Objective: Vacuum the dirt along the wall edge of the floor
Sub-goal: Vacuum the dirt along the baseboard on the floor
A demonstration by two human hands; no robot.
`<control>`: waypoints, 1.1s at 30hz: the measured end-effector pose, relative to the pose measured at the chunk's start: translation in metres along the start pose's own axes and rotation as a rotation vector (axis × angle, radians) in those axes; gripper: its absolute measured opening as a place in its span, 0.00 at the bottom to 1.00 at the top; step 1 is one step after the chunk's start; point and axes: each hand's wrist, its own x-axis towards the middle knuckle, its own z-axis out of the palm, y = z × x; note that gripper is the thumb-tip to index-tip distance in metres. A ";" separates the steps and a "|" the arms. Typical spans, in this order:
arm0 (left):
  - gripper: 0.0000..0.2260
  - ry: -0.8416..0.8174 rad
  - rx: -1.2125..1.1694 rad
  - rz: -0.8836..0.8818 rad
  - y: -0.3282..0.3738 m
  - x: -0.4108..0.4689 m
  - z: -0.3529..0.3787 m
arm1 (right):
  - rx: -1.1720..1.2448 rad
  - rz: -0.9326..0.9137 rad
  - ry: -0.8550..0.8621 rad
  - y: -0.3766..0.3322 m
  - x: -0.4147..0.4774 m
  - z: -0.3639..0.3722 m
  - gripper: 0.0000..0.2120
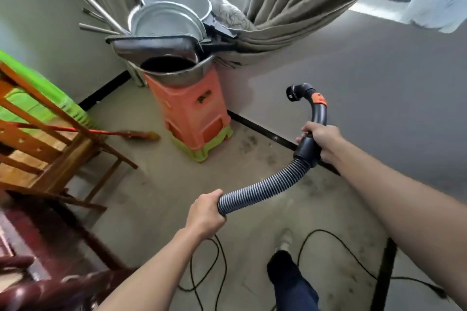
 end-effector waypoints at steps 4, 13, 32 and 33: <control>0.08 -0.005 -0.023 -0.092 0.013 0.081 0.015 | -0.137 0.056 -0.070 -0.028 0.096 0.042 0.04; 0.08 -0.136 -0.017 -0.177 0.012 0.205 0.109 | -0.453 0.063 -0.097 0.016 0.257 0.110 0.08; 0.09 -0.040 0.090 -0.124 -0.185 0.475 0.431 | -0.326 -0.017 -0.121 0.308 0.588 0.177 0.06; 0.08 -0.030 0.112 -0.107 -0.191 0.488 0.441 | -0.339 -0.050 -0.128 0.314 0.601 0.182 0.07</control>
